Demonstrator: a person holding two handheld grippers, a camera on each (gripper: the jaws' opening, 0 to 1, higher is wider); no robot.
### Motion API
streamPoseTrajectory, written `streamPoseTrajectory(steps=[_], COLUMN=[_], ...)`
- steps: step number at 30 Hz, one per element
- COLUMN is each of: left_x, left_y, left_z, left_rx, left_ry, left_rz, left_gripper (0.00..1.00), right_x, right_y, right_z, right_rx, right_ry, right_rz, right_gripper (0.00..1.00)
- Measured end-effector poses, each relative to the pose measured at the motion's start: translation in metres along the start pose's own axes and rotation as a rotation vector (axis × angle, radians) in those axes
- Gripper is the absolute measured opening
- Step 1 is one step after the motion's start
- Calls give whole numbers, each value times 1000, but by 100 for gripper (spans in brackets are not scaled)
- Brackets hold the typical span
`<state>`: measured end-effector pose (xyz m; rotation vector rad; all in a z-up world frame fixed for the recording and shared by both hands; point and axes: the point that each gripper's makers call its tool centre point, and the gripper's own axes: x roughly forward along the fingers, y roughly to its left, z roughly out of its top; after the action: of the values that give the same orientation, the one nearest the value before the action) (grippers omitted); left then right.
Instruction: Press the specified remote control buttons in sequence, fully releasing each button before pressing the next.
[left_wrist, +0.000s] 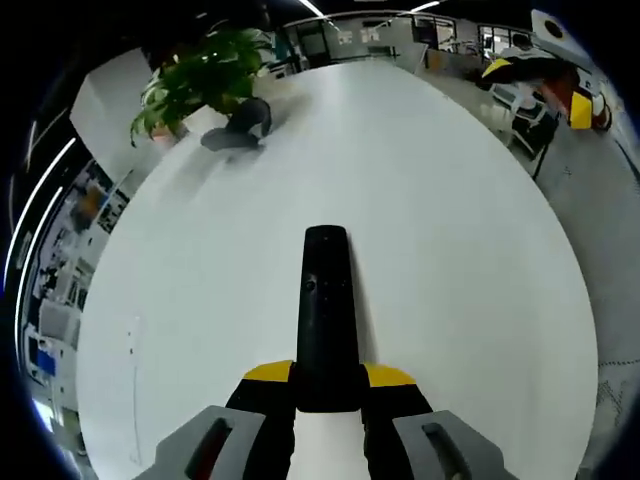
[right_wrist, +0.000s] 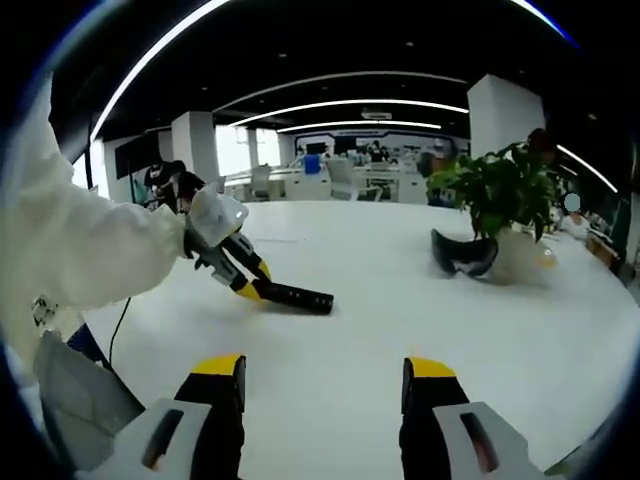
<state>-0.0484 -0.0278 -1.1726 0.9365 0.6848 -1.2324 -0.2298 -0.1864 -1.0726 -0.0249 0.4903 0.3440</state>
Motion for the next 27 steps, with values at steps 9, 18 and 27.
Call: streamPoseTrajectory(steps=[9, 18, 27], left_x=[7, 11, 17], left_y=[32, 62, 79], left_z=[-5, -9, -11], left_rx=[32, 59, 51], left_ry=[36, 63, 69], left_rz=[3, 4, 18], left_gripper=[23, 23, 24], right_x=[1, 1, 0], right_y=[0, -1, -2], right_z=[-3, -5, -5], right_rx=[-1, 1, 11], right_ry=[16, 27, 25], right_rz=[-1, -9, -15], right_gripper=[61, 60, 59])
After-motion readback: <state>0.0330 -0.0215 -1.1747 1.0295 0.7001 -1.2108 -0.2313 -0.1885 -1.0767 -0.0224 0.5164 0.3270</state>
